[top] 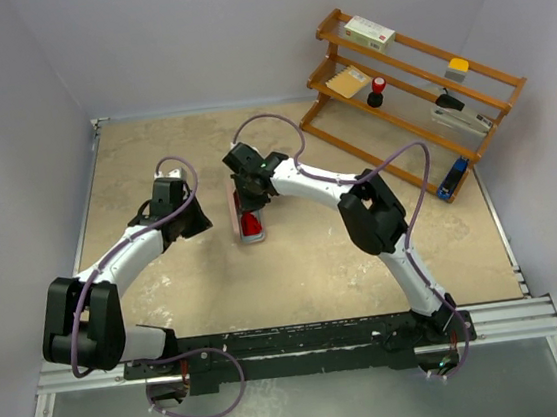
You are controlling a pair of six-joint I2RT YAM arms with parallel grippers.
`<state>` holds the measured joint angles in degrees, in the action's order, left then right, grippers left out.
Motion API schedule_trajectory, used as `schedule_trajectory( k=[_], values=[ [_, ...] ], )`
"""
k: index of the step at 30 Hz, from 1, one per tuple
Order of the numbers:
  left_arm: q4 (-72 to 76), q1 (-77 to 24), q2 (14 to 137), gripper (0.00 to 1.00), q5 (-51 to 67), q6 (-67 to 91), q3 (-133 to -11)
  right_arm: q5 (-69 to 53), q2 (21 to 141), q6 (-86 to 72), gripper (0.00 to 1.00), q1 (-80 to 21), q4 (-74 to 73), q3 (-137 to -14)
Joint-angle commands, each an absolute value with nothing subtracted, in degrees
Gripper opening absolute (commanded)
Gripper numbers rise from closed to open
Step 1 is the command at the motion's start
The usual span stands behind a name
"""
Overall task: Organize the sunglasses
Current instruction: Place the sunglasses in the sunglasses case.
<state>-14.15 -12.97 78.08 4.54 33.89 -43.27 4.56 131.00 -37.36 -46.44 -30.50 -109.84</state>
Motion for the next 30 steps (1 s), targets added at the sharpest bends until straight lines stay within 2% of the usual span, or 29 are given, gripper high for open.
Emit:
schedule_trajectory(
  k=[1,16,21,27,30],
  values=[
    [-11.34,-12.57,77.6,0.0,5.43,34.54,-43.59,4.62,129.98,-37.4,0.0,-46.13,-29.9,-108.11],
    [-11.34,-12.57,77.58,0.0,5.76,34.45,-43.52,7.4,129.45,-38.15,0.0,-46.23,-27.47,-104.32],
    [-11.43,-12.56,77.35,0.0,5.66,34.45,-43.48,7.95,126.85,-37.84,0.24,-46.22,-26.25,-102.63],
    [-11.63,-12.57,77.39,0.0,5.45,34.35,-43.69,7.84,123.52,-36.94,0.37,-46.18,-25.42,-102.04],
    [-12.14,-12.57,77.33,0.0,5.08,34.36,-44.1,6.95,122.3,-36.8,0.39,-46.18,-26.32,-102.49]
  ],
)
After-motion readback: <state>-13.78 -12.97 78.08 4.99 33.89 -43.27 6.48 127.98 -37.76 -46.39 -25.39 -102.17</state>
